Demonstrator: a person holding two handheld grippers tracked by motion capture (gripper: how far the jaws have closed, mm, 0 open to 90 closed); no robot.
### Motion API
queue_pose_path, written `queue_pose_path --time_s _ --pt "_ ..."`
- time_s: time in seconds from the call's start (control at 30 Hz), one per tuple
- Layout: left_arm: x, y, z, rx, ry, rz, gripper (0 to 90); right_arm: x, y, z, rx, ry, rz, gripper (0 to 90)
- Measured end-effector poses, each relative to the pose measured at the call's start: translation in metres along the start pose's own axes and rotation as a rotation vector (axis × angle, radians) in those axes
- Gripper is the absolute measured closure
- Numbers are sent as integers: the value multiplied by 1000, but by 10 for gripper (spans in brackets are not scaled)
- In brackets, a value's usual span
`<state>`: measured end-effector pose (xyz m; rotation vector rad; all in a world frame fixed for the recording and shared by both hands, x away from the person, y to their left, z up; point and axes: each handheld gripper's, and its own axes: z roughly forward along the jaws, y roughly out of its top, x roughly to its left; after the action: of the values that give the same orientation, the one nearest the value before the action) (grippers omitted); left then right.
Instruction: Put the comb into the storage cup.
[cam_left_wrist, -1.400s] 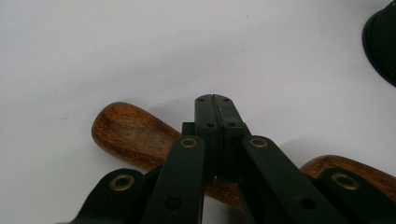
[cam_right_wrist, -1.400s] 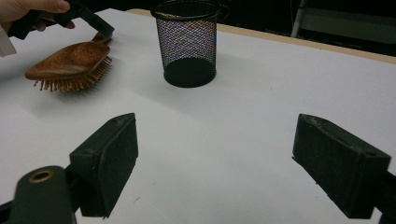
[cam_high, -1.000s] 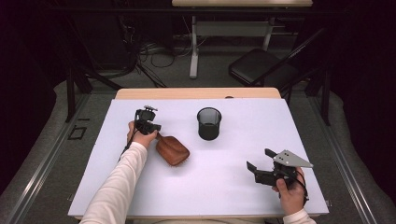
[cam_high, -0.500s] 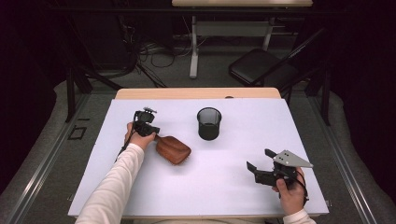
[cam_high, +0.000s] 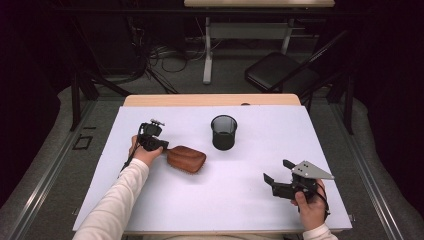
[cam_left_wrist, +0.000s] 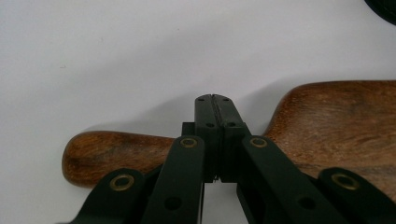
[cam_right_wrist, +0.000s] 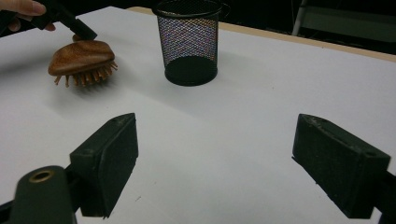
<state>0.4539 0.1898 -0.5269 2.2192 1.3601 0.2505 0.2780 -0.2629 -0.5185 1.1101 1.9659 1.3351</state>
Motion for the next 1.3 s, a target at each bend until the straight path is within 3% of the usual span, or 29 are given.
queue_pose_path --time_s 0.8,1.3 --pt "-7 -24 -16 29 -38 58 899 1 0 0 8 0 -6 140" --pt "-10 -38 -23 38 -68 73 898 2 0 1 12 2 -8 140"
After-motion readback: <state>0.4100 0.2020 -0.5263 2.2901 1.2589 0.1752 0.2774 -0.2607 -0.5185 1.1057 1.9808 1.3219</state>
